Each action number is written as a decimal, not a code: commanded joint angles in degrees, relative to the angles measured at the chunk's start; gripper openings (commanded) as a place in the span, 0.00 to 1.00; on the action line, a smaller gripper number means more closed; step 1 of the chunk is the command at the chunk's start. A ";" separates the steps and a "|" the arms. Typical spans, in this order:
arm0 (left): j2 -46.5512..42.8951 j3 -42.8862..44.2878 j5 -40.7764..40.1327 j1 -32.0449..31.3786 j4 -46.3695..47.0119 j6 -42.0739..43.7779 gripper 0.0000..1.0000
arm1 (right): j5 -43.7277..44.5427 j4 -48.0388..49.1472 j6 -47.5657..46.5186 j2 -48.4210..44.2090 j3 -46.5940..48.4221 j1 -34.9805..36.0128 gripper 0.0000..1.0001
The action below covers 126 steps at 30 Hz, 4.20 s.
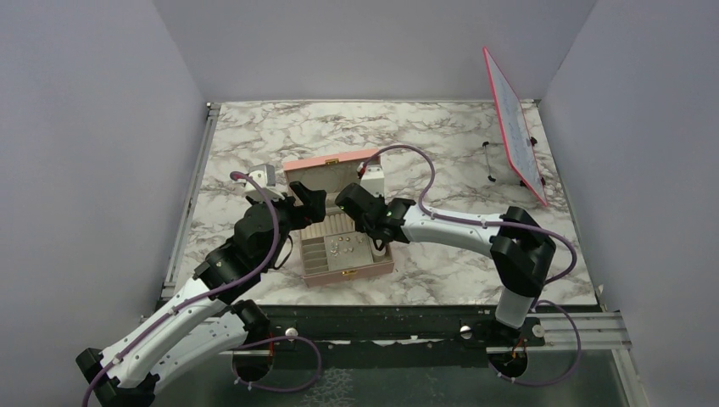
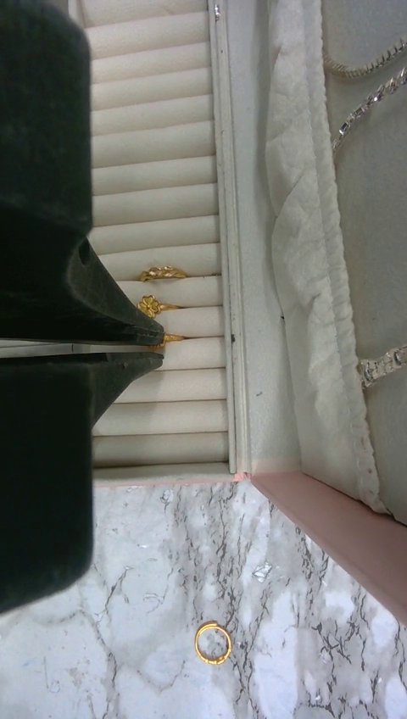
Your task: Organize the mixed jewelry
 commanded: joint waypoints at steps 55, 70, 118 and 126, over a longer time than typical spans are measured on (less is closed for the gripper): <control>8.94 2.40 6.69 0.14 1.64 -3.89 0.90 | -18.85 14.08 -15.04 -8.46 -21.19 -28.89 0.28; 9.62 2.32 7.01 0.12 2.36 -3.72 0.90 | -25.10 12.87 -19.66 -3.62 -18.69 -31.00 0.15; 38.83 7.42 41.04 -2.35 32.66 -16.09 0.70 | -44.66 19.12 1.27 -47.31 -35.86 -31.23 0.01; 40.92 8.01 41.58 -2.89 32.68 -16.93 0.51 | -46.16 19.63 2.01 -47.74 -35.13 -31.22 0.01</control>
